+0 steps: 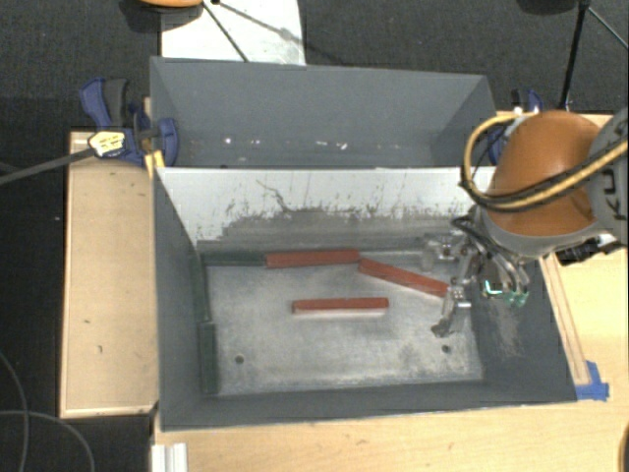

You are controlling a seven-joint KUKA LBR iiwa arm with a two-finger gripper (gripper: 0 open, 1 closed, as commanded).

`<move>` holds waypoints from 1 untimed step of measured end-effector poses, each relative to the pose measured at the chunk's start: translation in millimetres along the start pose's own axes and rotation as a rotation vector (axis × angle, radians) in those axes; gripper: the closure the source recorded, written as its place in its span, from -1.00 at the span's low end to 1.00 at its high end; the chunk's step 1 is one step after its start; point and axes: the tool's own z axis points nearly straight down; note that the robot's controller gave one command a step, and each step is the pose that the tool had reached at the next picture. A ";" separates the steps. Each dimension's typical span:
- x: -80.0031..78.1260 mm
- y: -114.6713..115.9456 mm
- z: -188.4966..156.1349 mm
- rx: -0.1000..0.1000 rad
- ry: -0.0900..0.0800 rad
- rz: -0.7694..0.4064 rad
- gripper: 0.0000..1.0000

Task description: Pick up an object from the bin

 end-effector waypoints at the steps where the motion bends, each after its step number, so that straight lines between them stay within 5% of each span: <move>1: -1.9 0.2 -3.7 0.001 -0.008 -0.002 -1.00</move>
Offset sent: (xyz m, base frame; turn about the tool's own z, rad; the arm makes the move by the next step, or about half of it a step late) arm 0.0357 0.0167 -0.0767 0.0073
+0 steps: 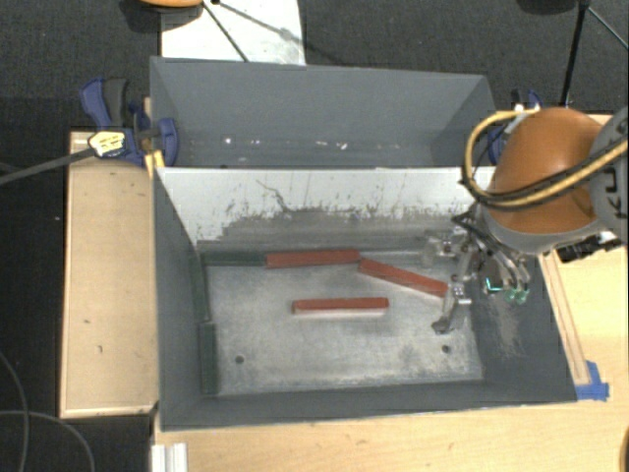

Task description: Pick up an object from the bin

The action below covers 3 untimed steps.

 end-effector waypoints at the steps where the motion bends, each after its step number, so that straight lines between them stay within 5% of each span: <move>1: -26.9 11.7 53.7 0.000 -0.008 0.005 -1.00; 2: -34.2 16.8 99.0 -0.001 0.002 -0.094 -1.00; 3: -48.7 36.9 100.8 0.000 -0.004 0.115 1.00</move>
Offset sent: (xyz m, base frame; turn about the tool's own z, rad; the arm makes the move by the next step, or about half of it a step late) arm 0.0350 0.0169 -0.1029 -0.0960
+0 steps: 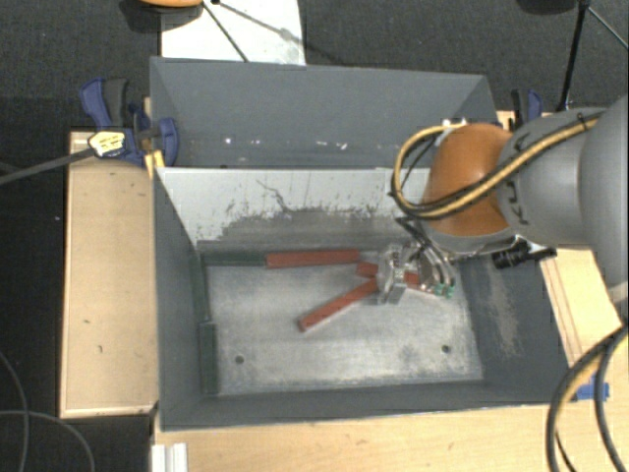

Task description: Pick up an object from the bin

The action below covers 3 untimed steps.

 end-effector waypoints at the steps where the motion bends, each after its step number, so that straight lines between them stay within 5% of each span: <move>1: 0.9 -0.1 1.2 0.000 0.003 -0.002 -1.00; 2: 0.1 0.0 -0.3 0.000 0.000 -0.004 1.00; 3: 0.1 0.0 -0.3 0.000 0.000 -0.005 1.00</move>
Offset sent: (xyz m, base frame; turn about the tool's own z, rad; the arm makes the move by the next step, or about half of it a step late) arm 0.0000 0.0000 0.0000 0.0000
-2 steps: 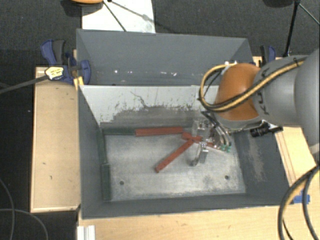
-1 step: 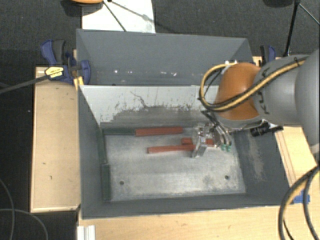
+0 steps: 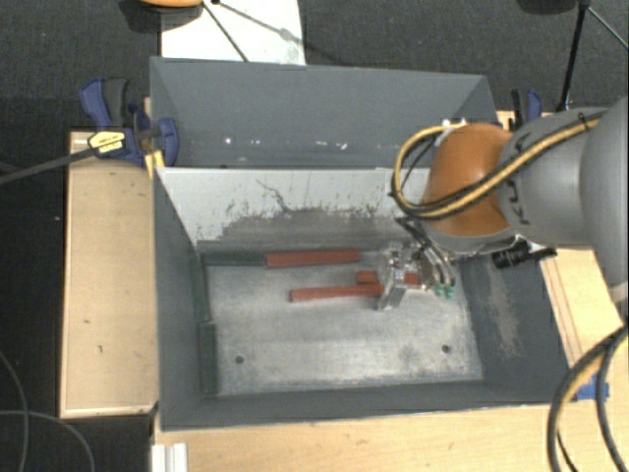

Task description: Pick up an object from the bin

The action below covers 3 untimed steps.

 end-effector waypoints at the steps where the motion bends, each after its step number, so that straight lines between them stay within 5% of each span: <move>1: 17.6 -2.3 -86.8 0.000 0.009 0.001 -1.00; 2: 21.2 -2.8 -109.1 0.000 0.009 0.001 -1.00; 3: 40.4 2.4 -142.5 0.000 0.004 -0.159 -1.00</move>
Offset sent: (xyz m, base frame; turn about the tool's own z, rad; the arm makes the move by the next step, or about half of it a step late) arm 0.0000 0.0000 0.0000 0.0000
